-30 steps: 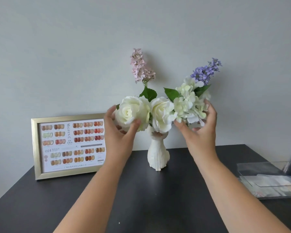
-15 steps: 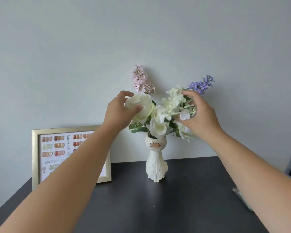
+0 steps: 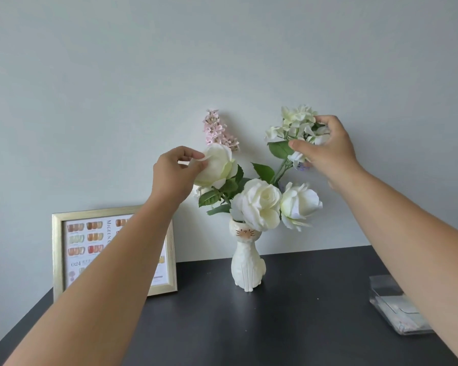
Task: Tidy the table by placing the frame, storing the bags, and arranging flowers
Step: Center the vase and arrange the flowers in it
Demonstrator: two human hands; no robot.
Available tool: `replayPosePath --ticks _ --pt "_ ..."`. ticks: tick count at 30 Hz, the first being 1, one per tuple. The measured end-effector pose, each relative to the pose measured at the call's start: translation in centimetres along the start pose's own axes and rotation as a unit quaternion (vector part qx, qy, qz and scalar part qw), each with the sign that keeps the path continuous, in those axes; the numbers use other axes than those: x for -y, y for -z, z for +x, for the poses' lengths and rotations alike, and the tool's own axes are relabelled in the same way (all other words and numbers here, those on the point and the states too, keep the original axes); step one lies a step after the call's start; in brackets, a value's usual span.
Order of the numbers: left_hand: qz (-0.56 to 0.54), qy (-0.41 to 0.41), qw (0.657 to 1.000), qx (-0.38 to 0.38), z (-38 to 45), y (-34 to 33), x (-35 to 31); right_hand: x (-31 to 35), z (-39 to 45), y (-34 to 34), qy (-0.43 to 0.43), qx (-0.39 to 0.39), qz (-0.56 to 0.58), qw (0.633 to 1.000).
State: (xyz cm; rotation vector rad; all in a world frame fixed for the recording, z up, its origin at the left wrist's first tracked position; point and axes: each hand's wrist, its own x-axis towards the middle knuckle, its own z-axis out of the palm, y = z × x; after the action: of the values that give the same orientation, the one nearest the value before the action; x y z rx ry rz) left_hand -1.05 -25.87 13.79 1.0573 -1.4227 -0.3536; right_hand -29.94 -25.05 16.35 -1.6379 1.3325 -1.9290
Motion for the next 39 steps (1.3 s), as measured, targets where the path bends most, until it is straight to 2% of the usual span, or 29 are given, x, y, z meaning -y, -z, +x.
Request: replayPosePath --ticks 4,9,16,20,30,36,39 --pt "-0.019 -0.046 0.999 0.002 0.1 -1.0 -1.9 1.3 0.8 -0.8 0.02 0.028 -0.008 0.999" --pt "0.033 -0.079 0.995 0.042 -0.3 -3.0 -2.3 2.5 0.9 -1.7 0.055 0.087 -0.028 0.994" --pt "0.138 -0.132 0.975 0.116 -1.6 -4.2 -1.3 1.1 0.2 -2.3 0.02 0.151 -0.026 0.988" --pt "0.193 -0.144 0.957 0.162 -1.6 -4.1 -1.5 -0.2 -0.3 -2.7 0.006 0.173 -0.073 0.982" --pt "0.186 -0.102 0.961 0.176 -2.8 -2.7 0.0 -2.6 -1.9 -3.2 -0.033 0.255 -0.163 0.952" --pt "0.196 -0.108 0.956 0.188 -3.1 -2.0 0.1 -2.2 -2.3 -3.4 -0.021 0.282 -0.211 0.936" --pt "0.162 -0.102 0.962 0.194 -3.0 -1.4 -0.1 -1.3 -2.3 -2.7 -0.015 0.302 -0.252 0.919"
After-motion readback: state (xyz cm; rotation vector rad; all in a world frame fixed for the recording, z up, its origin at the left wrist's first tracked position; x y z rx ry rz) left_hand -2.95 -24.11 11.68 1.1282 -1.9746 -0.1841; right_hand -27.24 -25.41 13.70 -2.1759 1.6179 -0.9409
